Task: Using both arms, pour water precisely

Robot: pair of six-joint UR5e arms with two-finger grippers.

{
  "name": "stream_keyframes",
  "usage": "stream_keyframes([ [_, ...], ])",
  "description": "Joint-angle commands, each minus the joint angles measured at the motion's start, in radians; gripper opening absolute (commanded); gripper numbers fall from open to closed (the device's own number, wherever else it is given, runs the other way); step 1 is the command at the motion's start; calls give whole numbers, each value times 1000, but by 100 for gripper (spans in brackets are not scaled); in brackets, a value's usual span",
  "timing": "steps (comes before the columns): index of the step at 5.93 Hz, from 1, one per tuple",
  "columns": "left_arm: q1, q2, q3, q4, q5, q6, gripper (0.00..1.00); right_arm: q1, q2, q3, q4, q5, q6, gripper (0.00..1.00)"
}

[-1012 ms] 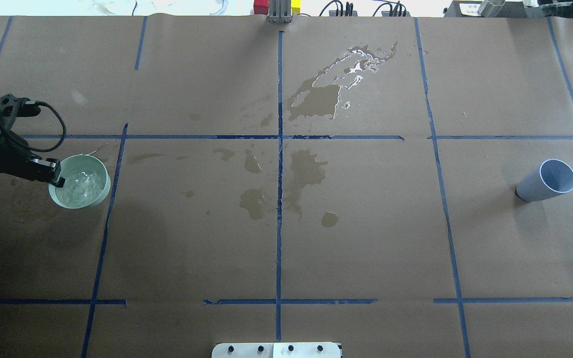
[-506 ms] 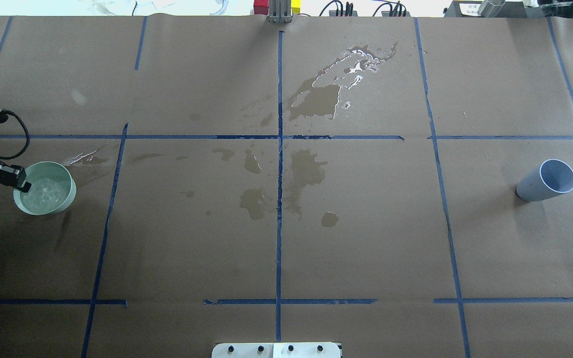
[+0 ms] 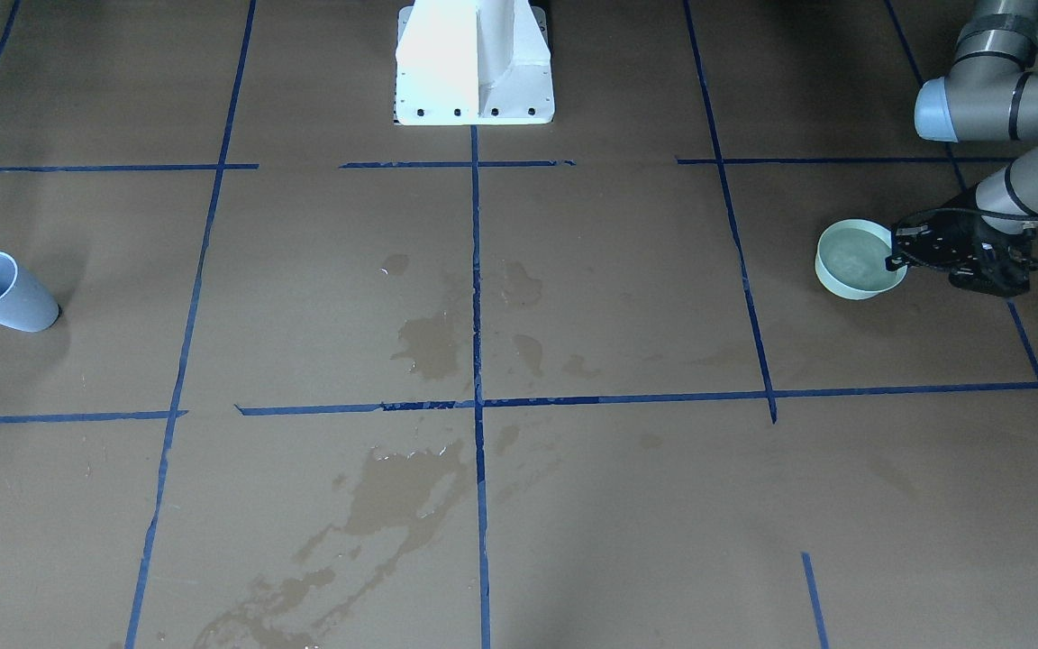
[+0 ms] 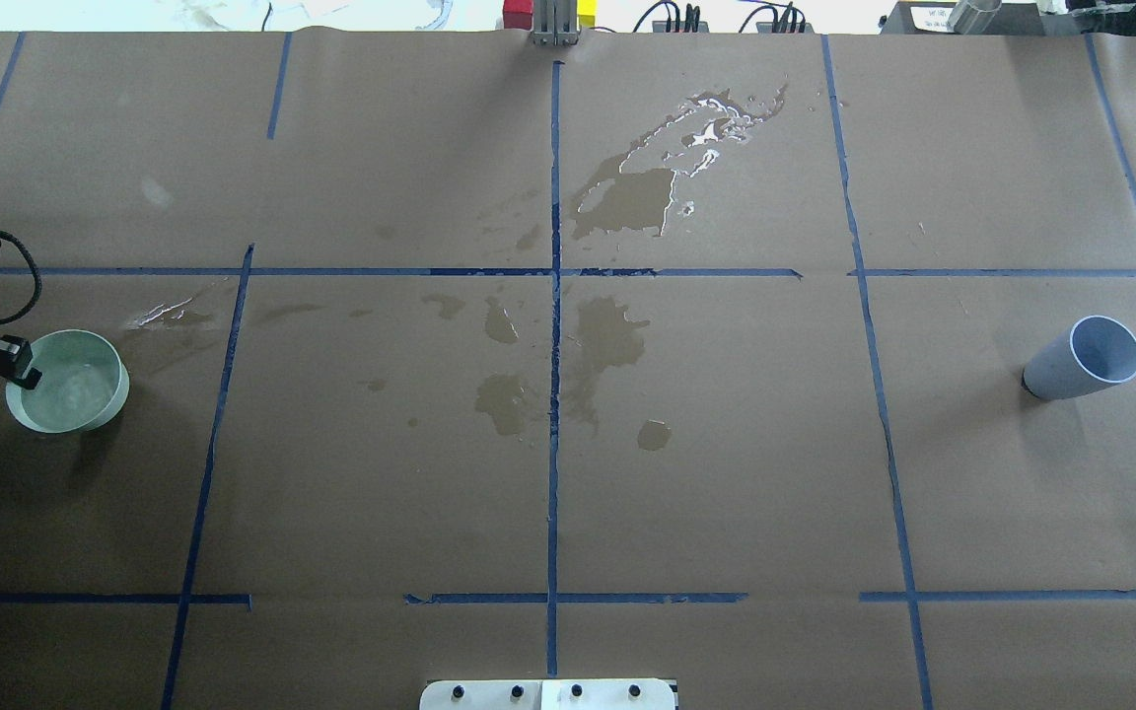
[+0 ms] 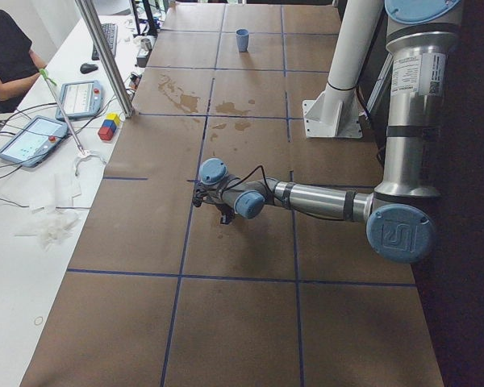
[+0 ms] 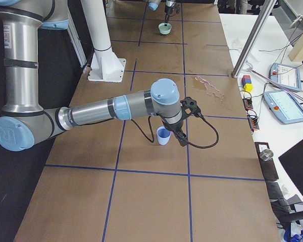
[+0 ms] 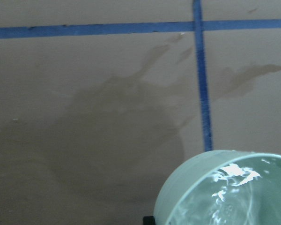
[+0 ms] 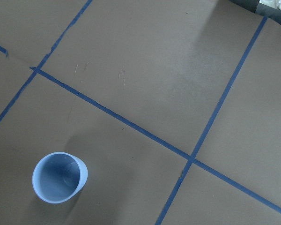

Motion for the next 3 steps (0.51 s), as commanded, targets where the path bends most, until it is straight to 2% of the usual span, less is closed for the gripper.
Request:
stream_keyframes([
  [1,-11,23,16,0,-1,41,0,0,-2,0,0,0,0,100],
  [3,-11,23,33,0,-1,41,0,0,-2,0,0,0,0,100],
])
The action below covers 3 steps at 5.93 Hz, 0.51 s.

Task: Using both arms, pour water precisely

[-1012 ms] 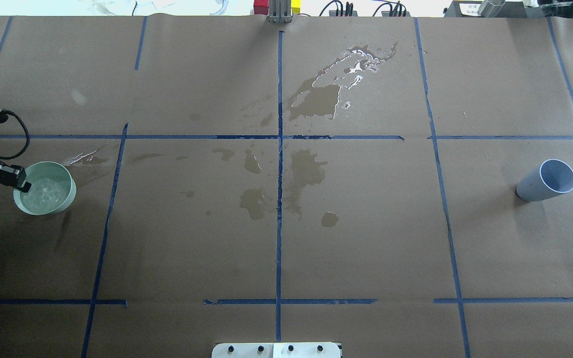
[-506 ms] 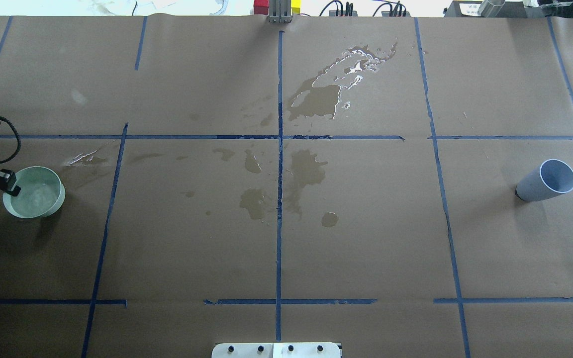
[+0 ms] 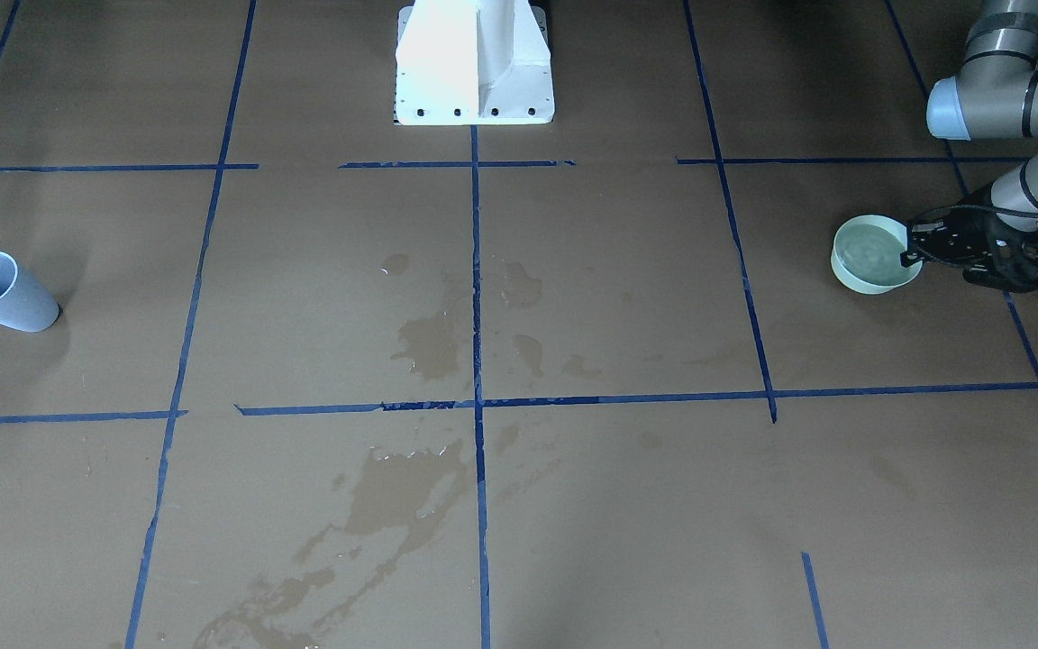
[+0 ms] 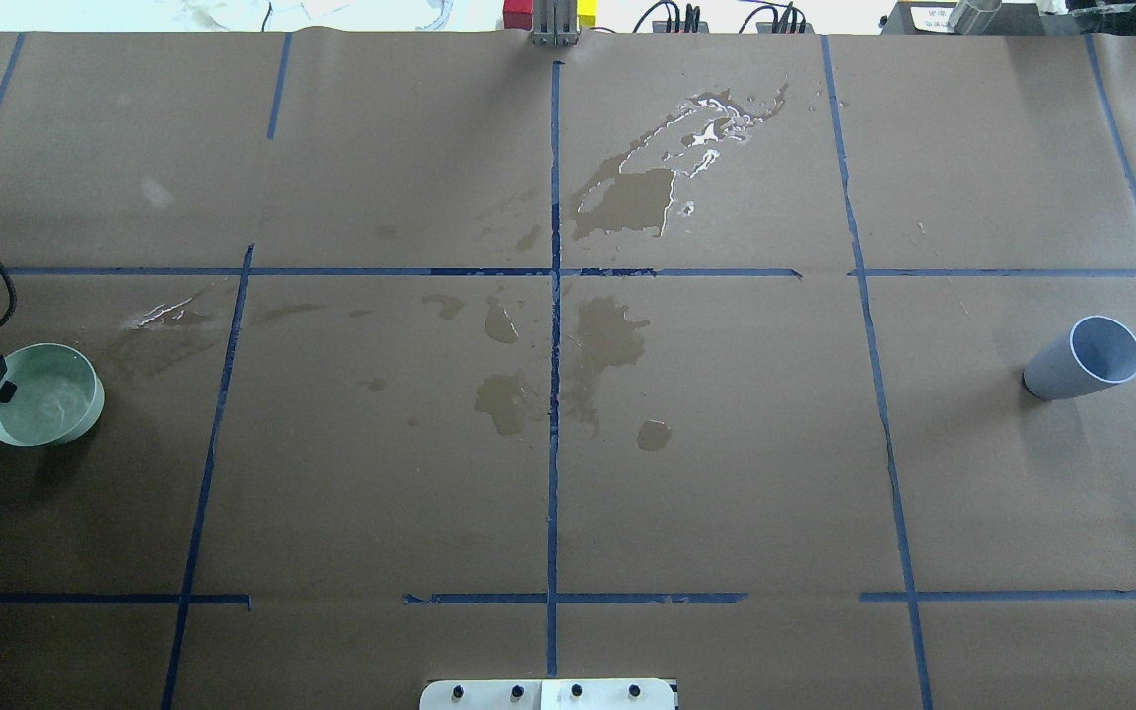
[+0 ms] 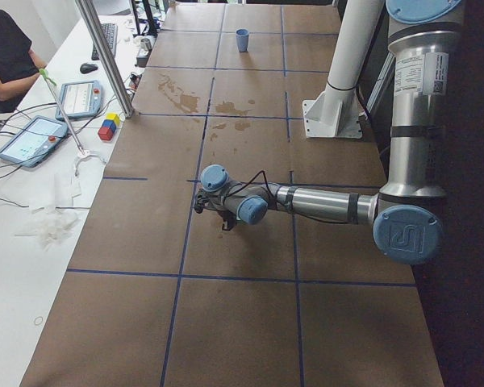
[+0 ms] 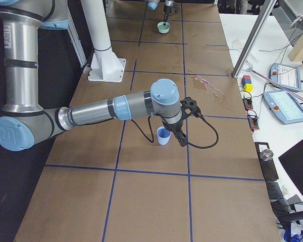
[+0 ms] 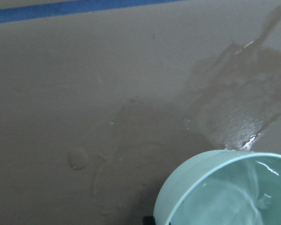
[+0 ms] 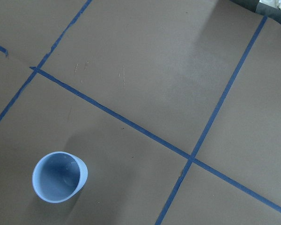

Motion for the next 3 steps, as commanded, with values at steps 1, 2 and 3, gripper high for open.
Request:
stream_keyframes([
  [1,-1,1,19,0,0,1,0,0,0,0,0,0,0,100],
  [2,-2,-1,21,-1,0,1,2,0,1,2,0,0,0,100],
  [3,-2,1,22,0,2,1,17,0,1,2,0,0,0,100],
])
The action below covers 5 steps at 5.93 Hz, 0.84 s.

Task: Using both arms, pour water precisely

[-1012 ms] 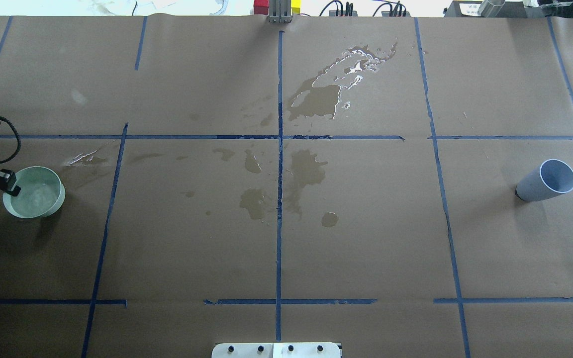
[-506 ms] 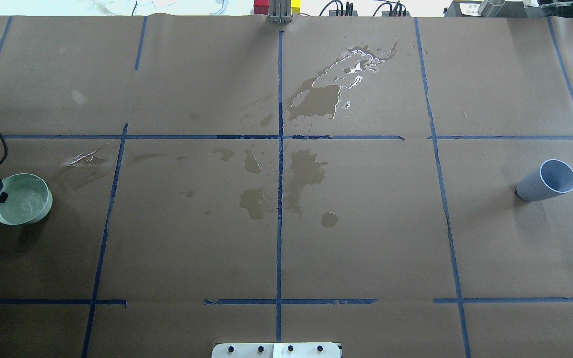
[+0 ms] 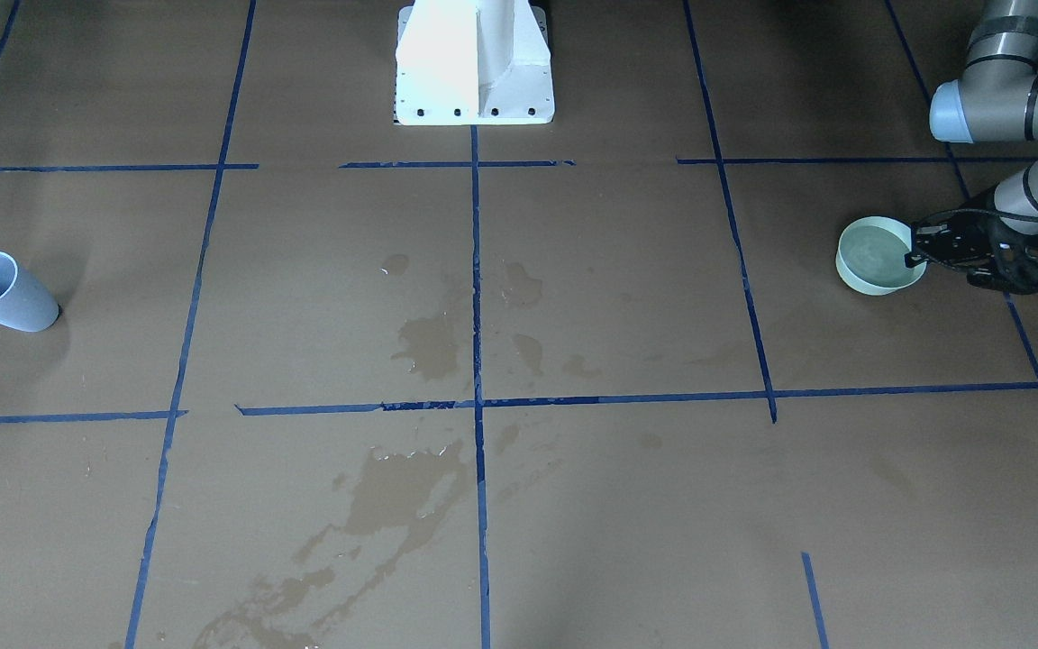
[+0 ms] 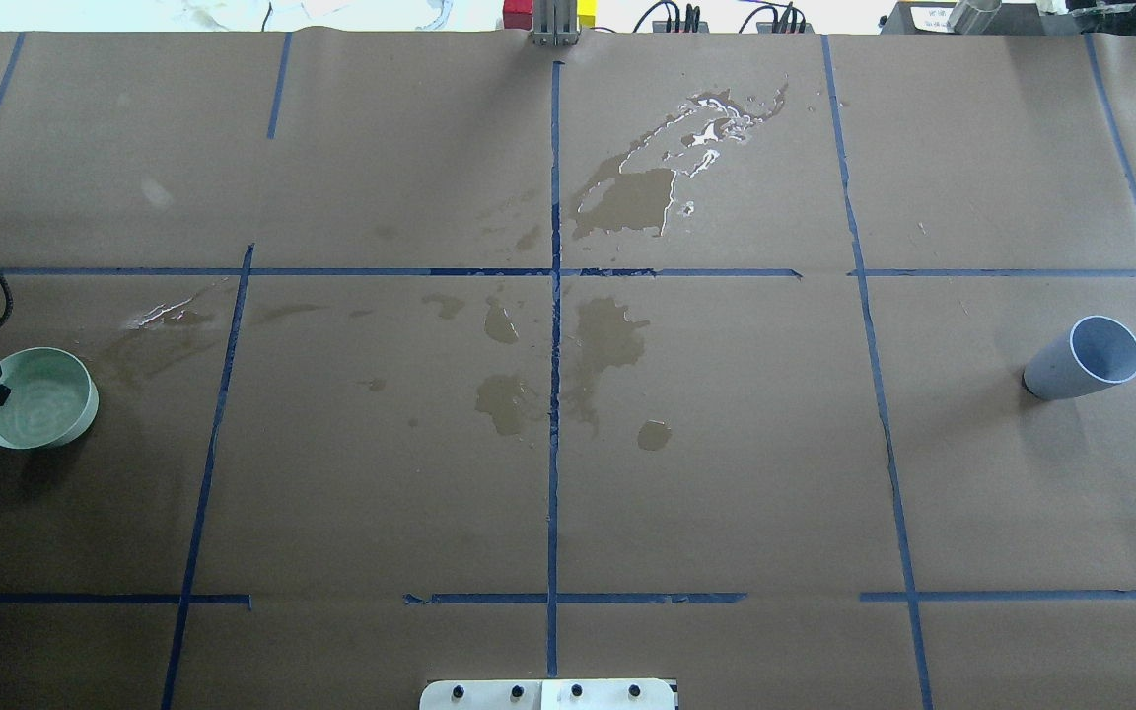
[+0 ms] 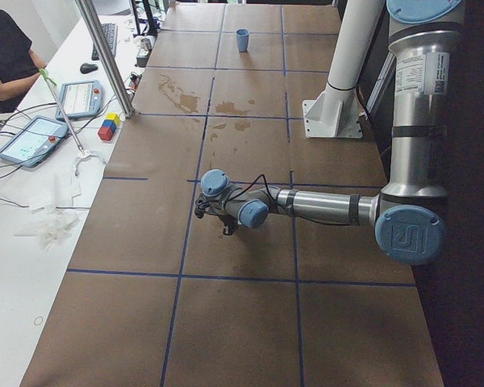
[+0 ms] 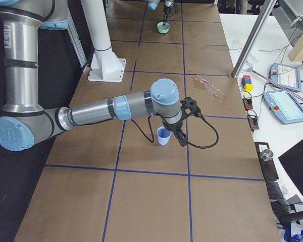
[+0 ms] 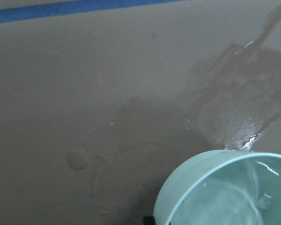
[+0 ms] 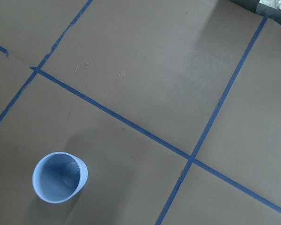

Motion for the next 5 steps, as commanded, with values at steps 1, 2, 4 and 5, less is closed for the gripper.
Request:
stream_keyframes([
  [1,0,1,8,1,1,2,32,0,0,0,0,0,0,100],
  [2,-7,1,8,1,-1,0,52,0,0,0,0,0,0,100],
  [4,-74,1,-10,-1,-8,0,98,0,0,0,0,0,0,100],
  [5,-141,43,-56,-36,-5,0,100,0,0,0,0,-3,2,100],
])
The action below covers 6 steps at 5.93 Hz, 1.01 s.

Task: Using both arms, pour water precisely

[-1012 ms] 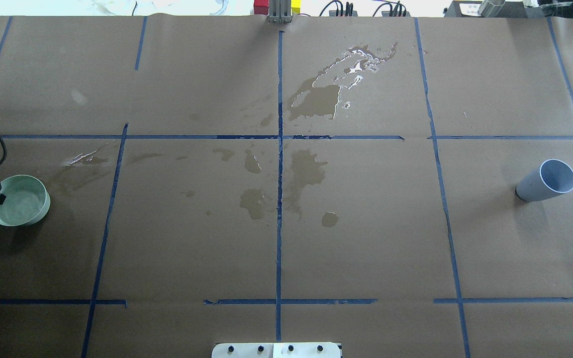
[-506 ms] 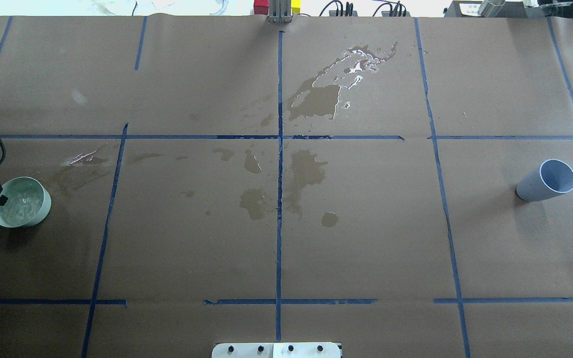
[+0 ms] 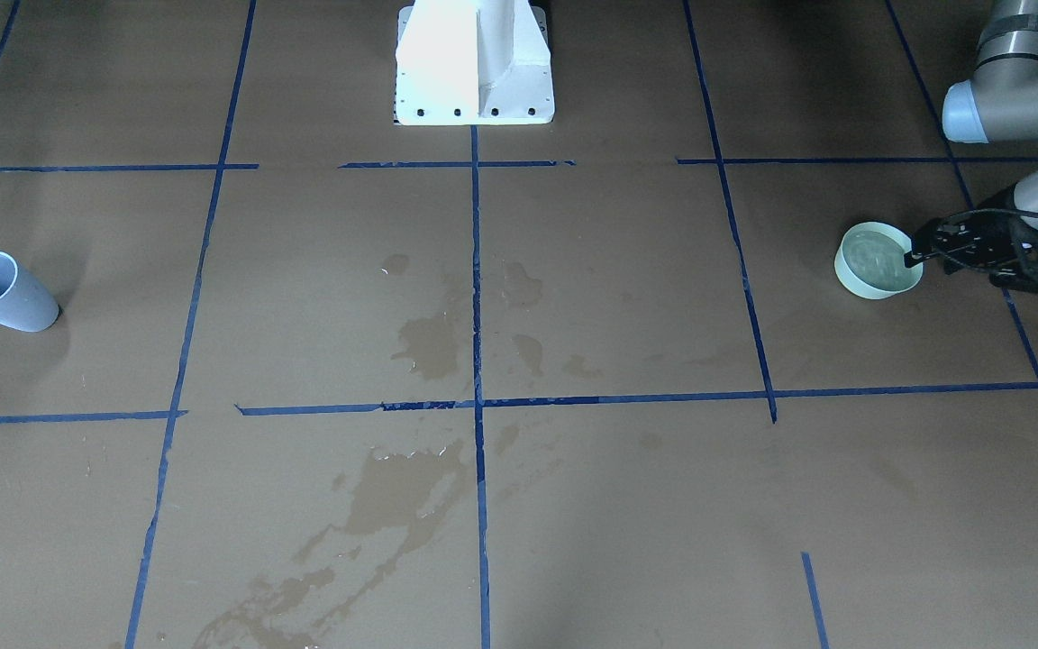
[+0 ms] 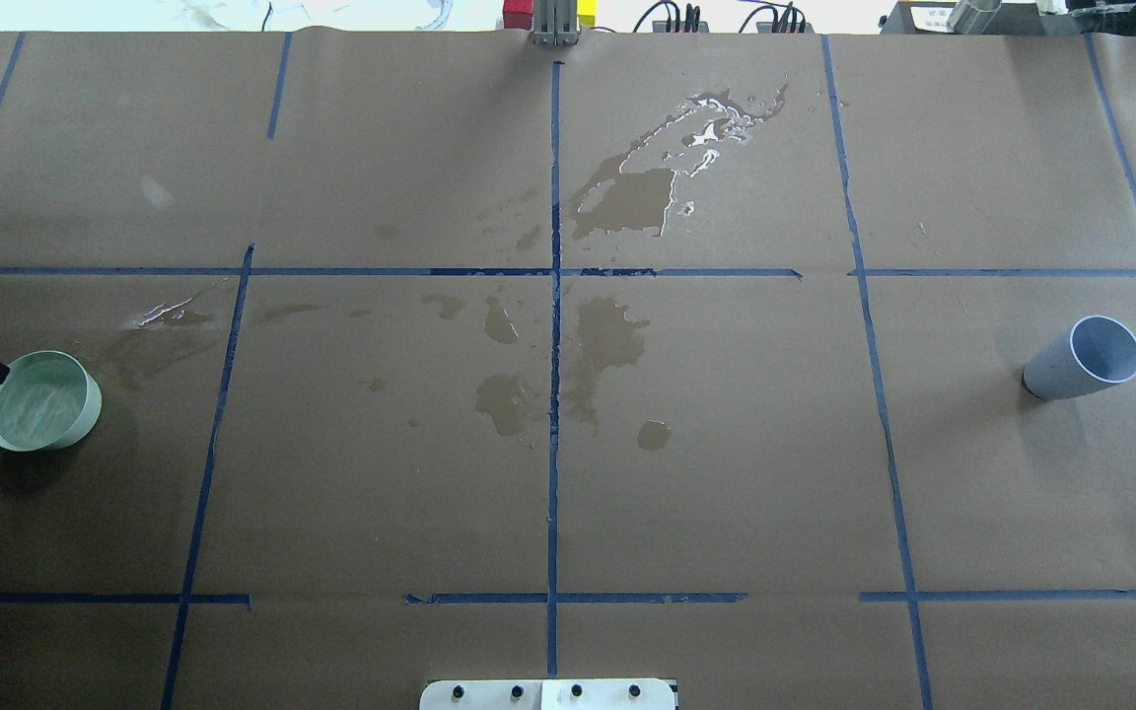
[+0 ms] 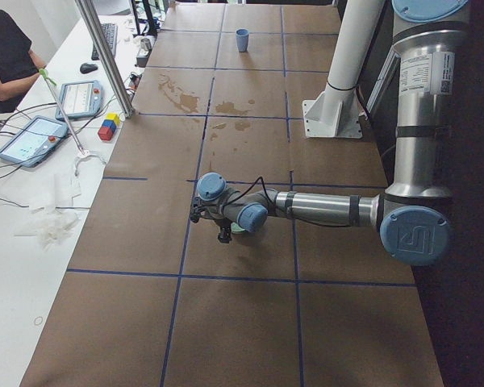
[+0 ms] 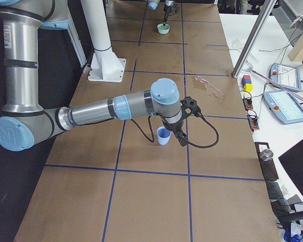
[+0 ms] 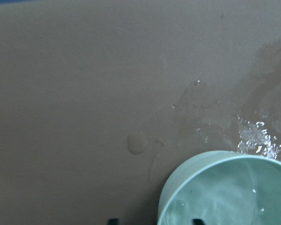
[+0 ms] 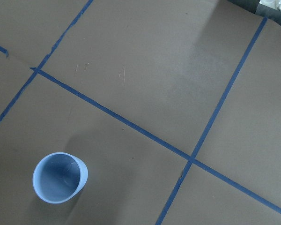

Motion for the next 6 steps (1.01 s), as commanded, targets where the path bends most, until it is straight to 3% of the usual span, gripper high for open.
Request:
stream_keyframes([
  [1,-129,69,-65,-82,5,-2,100,-5,0,-2,-2,-34,13,100],
  [3,-257,80,-77,-75,15,5,100,-11,-12,-6,-3,-60,32,100],
  [4,-324,83,-79,-36,15,132,100,-15,-14,-23,-24,-60,59,100],
  [6,-402,79,-211,303,15,330,100,-58,-3,-25,-157,-59,84,100],
])
